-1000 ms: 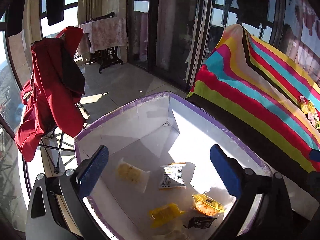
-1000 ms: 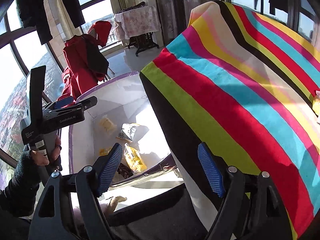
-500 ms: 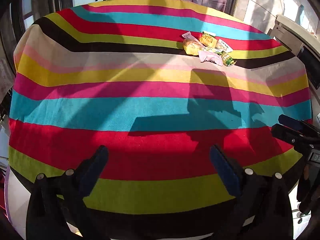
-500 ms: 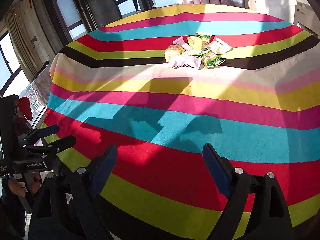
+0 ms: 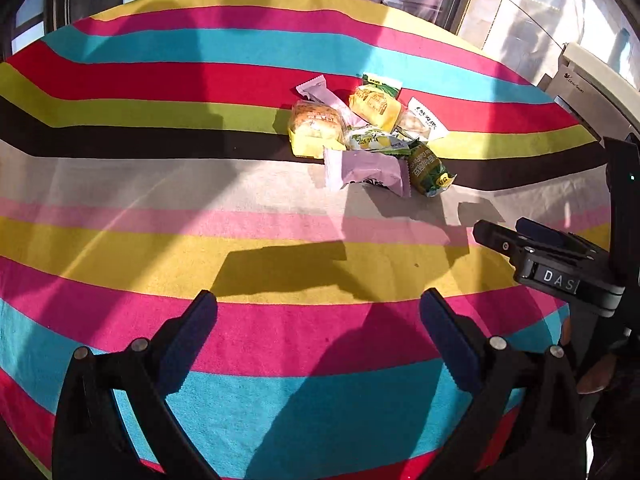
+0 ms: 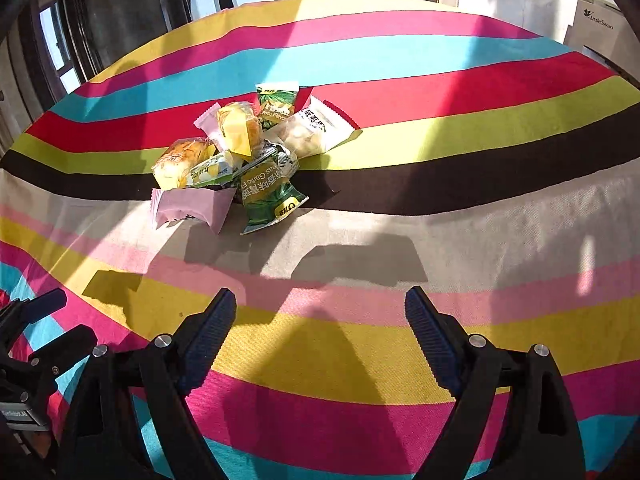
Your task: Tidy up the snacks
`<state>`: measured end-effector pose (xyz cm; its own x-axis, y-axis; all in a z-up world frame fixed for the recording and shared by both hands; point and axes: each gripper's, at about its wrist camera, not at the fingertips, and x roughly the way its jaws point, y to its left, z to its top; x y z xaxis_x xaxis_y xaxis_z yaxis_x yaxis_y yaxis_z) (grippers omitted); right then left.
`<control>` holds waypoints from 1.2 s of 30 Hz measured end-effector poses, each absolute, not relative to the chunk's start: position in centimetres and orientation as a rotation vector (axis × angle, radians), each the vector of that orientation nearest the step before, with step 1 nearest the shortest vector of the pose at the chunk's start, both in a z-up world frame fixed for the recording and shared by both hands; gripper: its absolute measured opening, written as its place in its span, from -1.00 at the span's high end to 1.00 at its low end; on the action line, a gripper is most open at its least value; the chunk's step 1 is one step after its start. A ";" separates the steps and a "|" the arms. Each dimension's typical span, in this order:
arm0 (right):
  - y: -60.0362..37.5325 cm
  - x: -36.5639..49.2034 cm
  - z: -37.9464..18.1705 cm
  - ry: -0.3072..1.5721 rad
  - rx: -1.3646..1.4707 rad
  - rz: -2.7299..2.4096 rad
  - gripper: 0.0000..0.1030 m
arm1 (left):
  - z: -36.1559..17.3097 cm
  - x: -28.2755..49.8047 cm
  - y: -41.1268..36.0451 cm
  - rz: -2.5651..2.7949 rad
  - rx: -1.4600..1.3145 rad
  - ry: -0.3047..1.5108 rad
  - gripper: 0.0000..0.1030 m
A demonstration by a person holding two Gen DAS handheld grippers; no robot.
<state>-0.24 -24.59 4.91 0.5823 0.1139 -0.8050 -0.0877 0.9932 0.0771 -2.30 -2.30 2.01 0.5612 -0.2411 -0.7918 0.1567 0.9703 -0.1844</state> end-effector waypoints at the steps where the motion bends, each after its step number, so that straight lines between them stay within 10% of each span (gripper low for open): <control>1: -24.0 0.9 4.8 0.951 0.008 0.120 -0.63 | 1.8 -2.3 -2.1 -0.232 -0.108 0.954 -0.96; 9: -20.8 6.5 3.1 0.985 -0.092 0.162 -0.58 | 0.9 -1.7 -1.7 -0.232 -0.136 0.968 -0.96; 11: -20.7 6.5 3.3 0.962 -0.079 0.194 -0.33 | 1.0 -1.0 -1.8 -0.232 -0.133 0.971 -0.96; 12: -20.8 6.2 3.6 0.955 -0.080 0.193 0.26 | 0.9 -0.7 -1.8 -0.233 -0.137 0.974 -0.96; 29: -27.1 -9.7 5.3 0.860 0.251 0.197 0.28 | 0.6 9.5 -9.0 -0.341 0.180 0.974 -0.96; 31: -27.5 -9.7 5.3 0.852 0.270 0.195 0.27 | 0.5 8.9 -9.6 -0.416 0.161 0.969 -0.68; 33: -27.9 -9.3 5.4 0.839 0.291 0.200 0.27 | 0.8 7.2 -10.1 -0.422 0.186 0.952 0.49; 36: -28.5 -9.3 5.2 0.833 0.322 0.211 0.27 | 1.4 3.7 -9.6 -0.441 0.131 0.922 0.80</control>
